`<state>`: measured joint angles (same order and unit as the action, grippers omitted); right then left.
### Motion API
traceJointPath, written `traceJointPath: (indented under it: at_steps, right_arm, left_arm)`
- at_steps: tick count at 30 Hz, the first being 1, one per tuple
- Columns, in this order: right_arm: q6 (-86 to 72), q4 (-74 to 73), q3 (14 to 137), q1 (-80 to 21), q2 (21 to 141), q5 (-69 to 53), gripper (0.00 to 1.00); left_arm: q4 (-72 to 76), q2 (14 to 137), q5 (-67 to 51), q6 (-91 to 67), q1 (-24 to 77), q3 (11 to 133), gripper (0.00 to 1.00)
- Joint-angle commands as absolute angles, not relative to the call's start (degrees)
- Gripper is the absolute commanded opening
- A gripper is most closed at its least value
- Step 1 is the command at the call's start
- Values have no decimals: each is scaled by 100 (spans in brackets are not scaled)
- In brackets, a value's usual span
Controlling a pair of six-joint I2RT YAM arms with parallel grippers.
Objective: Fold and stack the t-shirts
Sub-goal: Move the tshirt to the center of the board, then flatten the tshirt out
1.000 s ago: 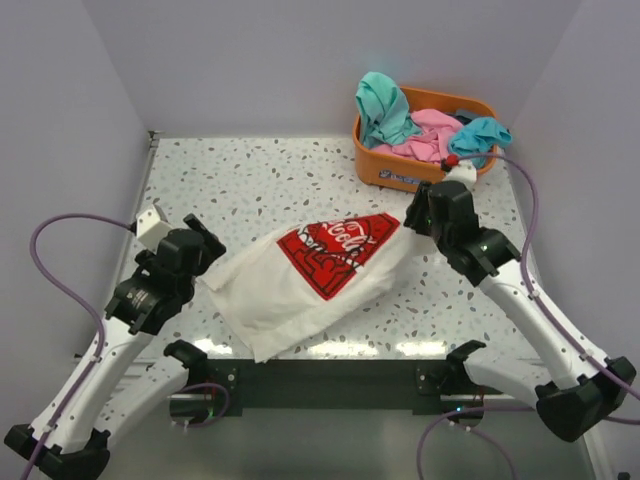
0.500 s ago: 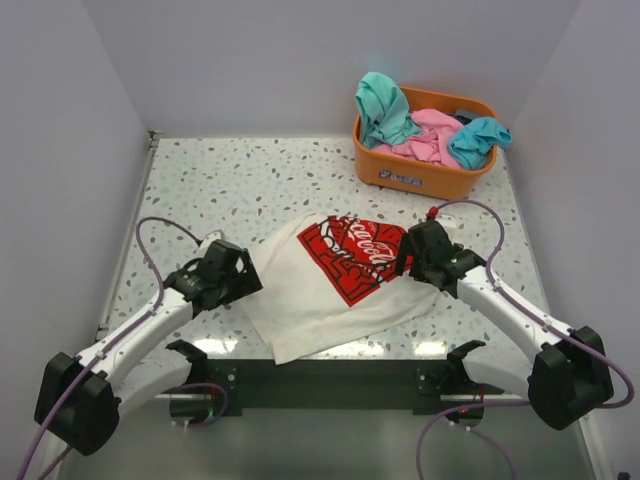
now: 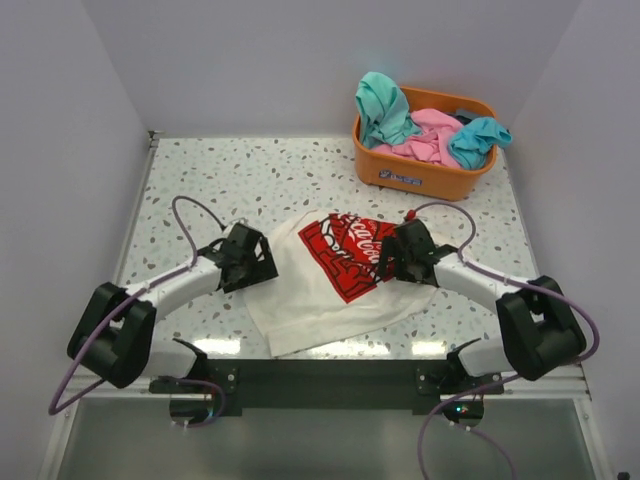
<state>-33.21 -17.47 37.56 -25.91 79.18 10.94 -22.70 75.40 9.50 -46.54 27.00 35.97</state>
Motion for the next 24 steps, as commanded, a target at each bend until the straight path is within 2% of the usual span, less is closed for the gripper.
traceJointPath:
  at_steps: [1, 9, 12, 15, 19, 24]
  right_arm:
    - [-3418, -1117, 3981, -2601, 8357, 747, 99]
    - [-3384, -518, 4797, -2716, 9350, 18, 99]
    - [-3138, -887, 5351, -2856, 9352, 35, 99]
    - [-3024, -1274, 5528, -2865, 8861, 70, 99]
    - [-3207, -1721, 5257, -2865, 7649, 945, 99]
    - [-3874, -3039, 4721, -2681, 6251, 2266, 99]
  left_arm:
    - [-2004, 8164, 1238, -4421, 2593, 3919, 100]
    - [-1538, 9702, 1204, -4078, 1215, 4999, 100]
    - [-1617, 9905, 1222, -3939, 1169, 5659, 100]
    - [-2194, 9844, 1239, -3920, 1178, 6222, 100]
    - [-2452, 8915, 1441, -3920, 1195, 5811, 100]
    - [-3022, 6946, 1547, -4402, 1475, 4493, 100]
